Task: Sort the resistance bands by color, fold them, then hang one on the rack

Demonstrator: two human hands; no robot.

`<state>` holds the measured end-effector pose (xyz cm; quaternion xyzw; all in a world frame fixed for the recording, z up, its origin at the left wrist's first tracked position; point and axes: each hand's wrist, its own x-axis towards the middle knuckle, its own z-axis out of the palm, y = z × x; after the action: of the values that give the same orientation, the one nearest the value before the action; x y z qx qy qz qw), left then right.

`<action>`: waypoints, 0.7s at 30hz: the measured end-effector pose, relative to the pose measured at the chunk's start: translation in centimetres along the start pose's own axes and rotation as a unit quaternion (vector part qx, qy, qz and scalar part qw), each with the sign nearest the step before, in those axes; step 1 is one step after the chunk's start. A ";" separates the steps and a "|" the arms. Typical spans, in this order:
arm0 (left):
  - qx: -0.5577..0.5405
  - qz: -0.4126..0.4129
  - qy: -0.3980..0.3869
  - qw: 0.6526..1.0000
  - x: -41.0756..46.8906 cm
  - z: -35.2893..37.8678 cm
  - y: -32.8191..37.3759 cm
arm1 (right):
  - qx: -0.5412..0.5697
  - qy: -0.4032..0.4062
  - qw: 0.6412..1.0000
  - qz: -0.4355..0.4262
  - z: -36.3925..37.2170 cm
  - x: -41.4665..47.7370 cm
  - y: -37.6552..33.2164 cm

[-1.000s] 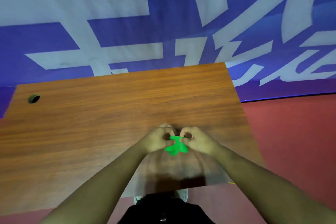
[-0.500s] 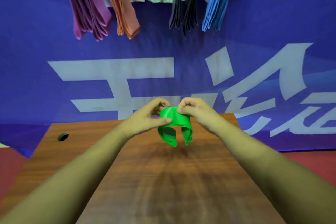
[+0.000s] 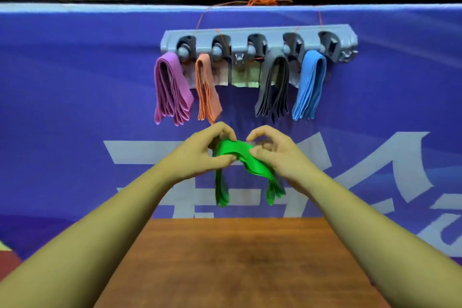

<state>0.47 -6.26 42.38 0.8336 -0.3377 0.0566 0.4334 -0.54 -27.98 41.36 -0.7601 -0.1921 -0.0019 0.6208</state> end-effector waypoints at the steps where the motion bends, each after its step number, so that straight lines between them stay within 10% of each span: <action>1: -0.002 0.001 0.013 1.000 0.5 -0.5 0.3 | -0.009 -0.002 1.000 -0.019 -0.1 0.1 -0.6; 10: -0.035 -0.002 0.049 0.998 4.3 -3.8 2.5 | -0.349 0.038 0.918 -0.184 -1.5 2.5 -5.0; 21: 0.013 0.027 0.129 0.991 8.1 -6.0 4.6 | -0.250 0.199 0.934 -0.159 -1.9 6.7 -10.7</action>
<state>5.02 -7.69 52.38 0.8156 -0.3003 0.1793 0.4610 2.99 -26.15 53.50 -0.8341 -0.1763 -0.3003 0.4278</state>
